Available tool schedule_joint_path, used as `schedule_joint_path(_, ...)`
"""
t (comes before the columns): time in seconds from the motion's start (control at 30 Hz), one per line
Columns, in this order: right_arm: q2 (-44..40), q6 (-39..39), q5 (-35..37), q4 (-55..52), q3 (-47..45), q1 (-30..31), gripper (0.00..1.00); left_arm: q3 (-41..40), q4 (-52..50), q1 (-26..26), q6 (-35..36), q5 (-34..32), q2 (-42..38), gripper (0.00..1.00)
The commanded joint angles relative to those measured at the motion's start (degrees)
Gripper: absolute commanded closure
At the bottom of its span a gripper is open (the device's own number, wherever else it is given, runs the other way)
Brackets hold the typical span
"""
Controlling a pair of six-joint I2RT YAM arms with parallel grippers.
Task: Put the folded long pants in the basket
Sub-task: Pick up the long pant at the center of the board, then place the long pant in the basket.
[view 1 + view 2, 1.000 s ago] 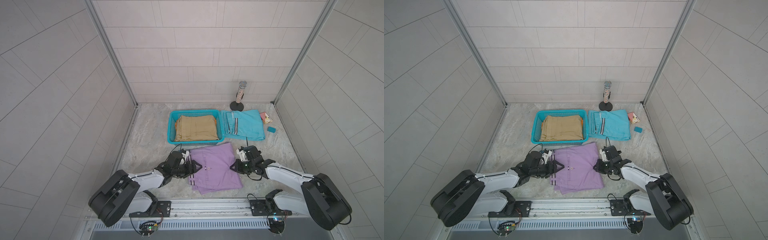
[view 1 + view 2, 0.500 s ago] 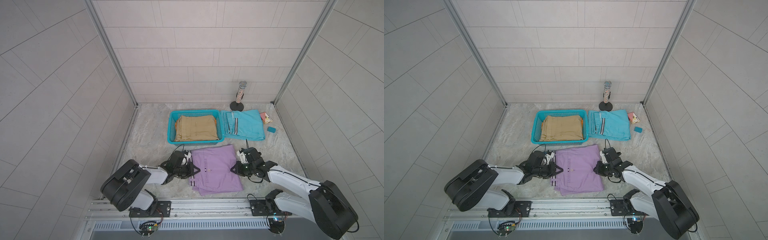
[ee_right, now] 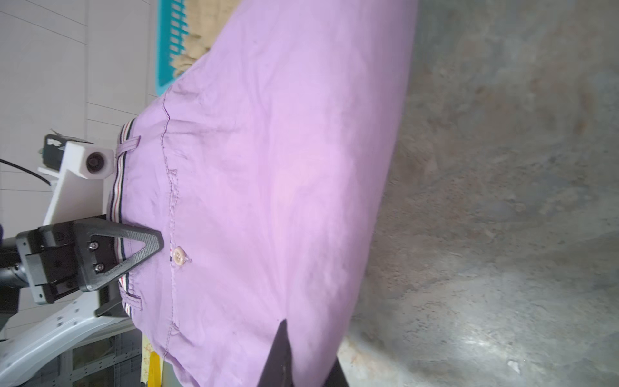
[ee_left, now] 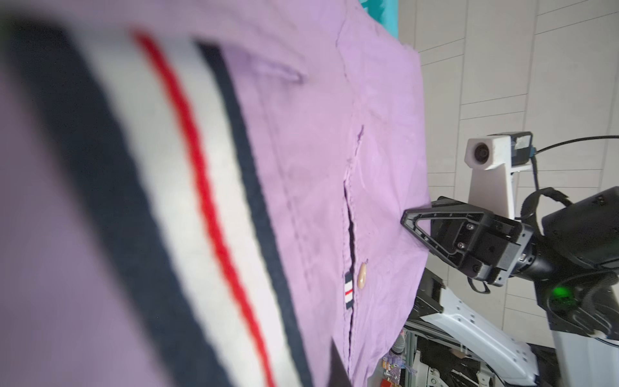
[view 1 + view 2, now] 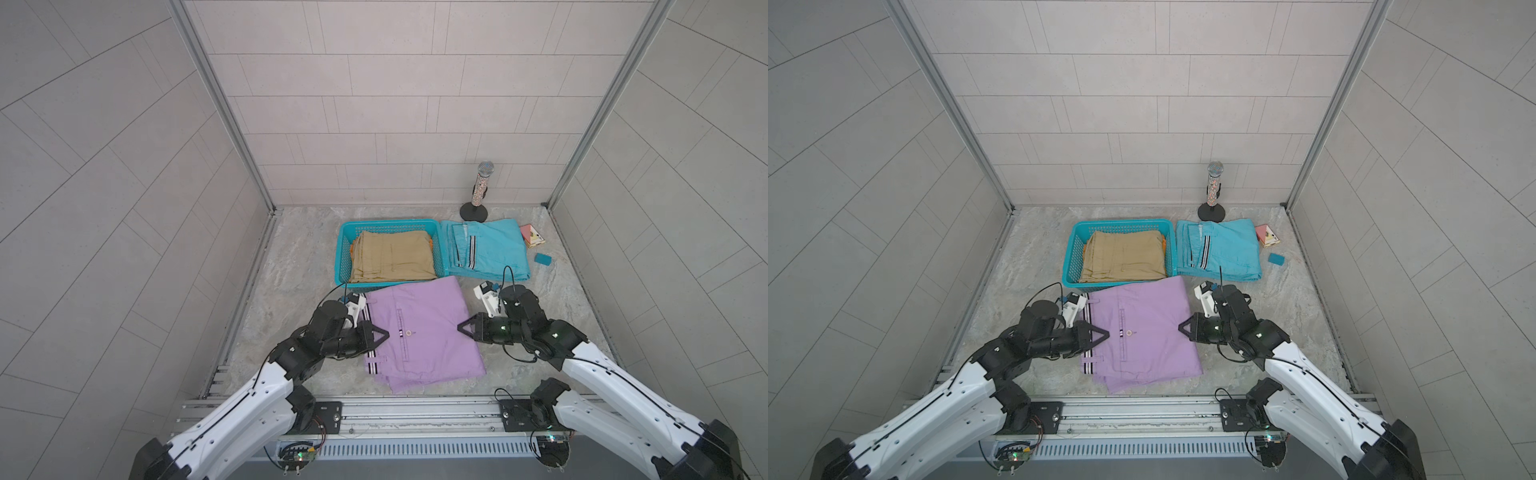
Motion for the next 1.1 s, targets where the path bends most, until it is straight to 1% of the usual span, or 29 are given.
schedule_joint_path(0.0,-2.0,0.9,1.9,-5.7,4.7,0.8,1.0,6.2,-9.7,0.8,0.2,-2.1,-2.4,1.0)
schedule_joint_path(0.07,-2.0,0.9,2.4,-6.2,7.1,1.2,1.0,11.1,-12.1,1.2,2.3,-2.3,-1.2,1.0)
schedule_joint_path(0.13,-1.4,0.5,3.9,-5.9,9.4,1.2,1.0,15.8,-14.0,2.4,4.9,-1.6,1.8,1.0)
schedule_joint_path(0.2,0.0,-0.3,5.7,-5.5,12.3,1.3,1.0,19.9,-14.8,4.5,7.5,0.3,5.1,1.0)
schedule_joint_path(0.27,3.0,-1.8,6.5,-4.9,16.8,1.2,1.0,24.5,-15.6,7.9,10.6,2.4,9.8,1.0)
schedule_joint_path(0.4,12.1,-4.1,8.1,-2.4,24.4,1.2,1.0,33.3,-16.8,15.8,16.0,7.8,19.6,1.0)
schedule_joint_path(0.53,21.6,-5.8,9.4,1.9,30.6,1.0,1.0,41.8,-17.8,21.9,20.4,11.6,30.0,1.0)
schedule_joint_path(0.67,32.4,-7.2,10.5,4.8,38.5,0.6,1.0,51.1,-20.9,26.1,24.0,11.1,40.9,1.0)
schedule_joint_path(0.77,39.4,-7.4,10.3,5.8,44.2,0.0,1.0,57.8,-23.1,28.0,26.2,10.5,47.5,1.0)
schedule_joint_path(0.87,44.6,-8.2,11.4,6.1,47.9,-0.4,1.0,63.2,-25.9,28.7,28.3,9.2,53.3,1.0)
schedule_joint_path(0.93,47.4,-8.1,11.1,6.9,49.2,-1.1,1.0,64.9,-26.3,28.9,28.8,8.7,56.6,1.0)
schedule_joint_path(1.07,52.5,-6.8,10.1,10.0,49.4,-2.1,1.0,67.3,-26.7,29.5,29.0,9.8,64.1,1.0)
